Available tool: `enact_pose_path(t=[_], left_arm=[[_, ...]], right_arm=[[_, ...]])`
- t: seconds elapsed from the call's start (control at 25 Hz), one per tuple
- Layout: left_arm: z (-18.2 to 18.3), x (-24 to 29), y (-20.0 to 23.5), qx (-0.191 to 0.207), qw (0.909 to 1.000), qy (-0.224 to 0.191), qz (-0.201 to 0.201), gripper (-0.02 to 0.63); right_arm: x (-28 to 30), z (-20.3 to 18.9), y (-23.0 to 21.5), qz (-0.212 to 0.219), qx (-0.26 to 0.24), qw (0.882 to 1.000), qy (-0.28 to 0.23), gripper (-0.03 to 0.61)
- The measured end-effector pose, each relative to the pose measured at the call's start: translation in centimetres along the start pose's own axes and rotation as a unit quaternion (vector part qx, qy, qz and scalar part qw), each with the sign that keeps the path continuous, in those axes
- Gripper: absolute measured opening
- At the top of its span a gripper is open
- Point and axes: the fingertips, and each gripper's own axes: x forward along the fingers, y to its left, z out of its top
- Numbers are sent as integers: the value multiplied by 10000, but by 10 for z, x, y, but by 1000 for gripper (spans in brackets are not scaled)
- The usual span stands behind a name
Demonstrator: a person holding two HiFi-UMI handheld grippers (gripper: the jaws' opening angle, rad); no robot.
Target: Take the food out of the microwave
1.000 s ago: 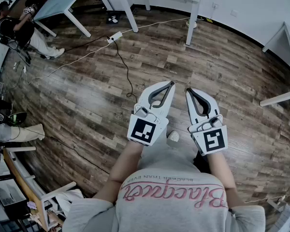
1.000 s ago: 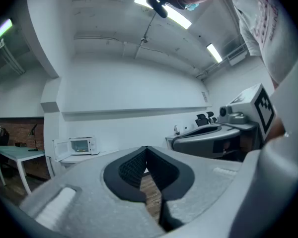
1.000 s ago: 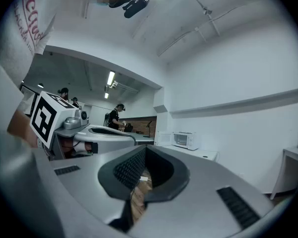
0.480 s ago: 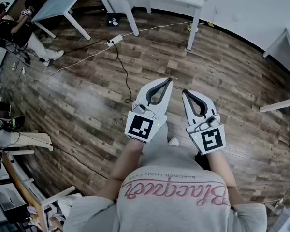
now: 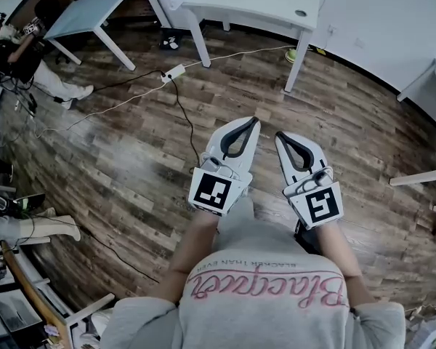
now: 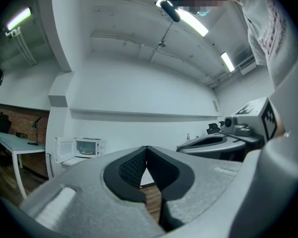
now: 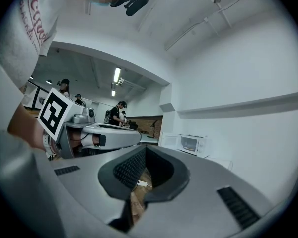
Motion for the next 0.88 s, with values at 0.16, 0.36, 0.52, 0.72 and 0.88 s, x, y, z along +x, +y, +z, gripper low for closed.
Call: enact_pose_path(t=[0.16, 0.36, 0.52, 0.72, 0.88], left_arm=[[0, 19, 39, -24, 10000, -39, 5, 5], [2, 36, 85, -75, 9999, -130, 22, 5], [1, 44, 120, -58, 9999, -97, 51, 5], [-11, 54, 142, -50, 10000, -32, 45, 5], [-13, 59, 147, 11, 10000, -31, 13, 5]], right_arm=[[43, 2, -8, 31, 13, 10000, 17, 9], [94, 5, -19, -21, 21, 10000, 29, 9], [128, 7, -25, -93, 8, 10000, 19, 9], [150, 2, -29, -115, 22, 9999, 65, 9], [158, -7, -35, -179, 78, 9994, 268, 9]])
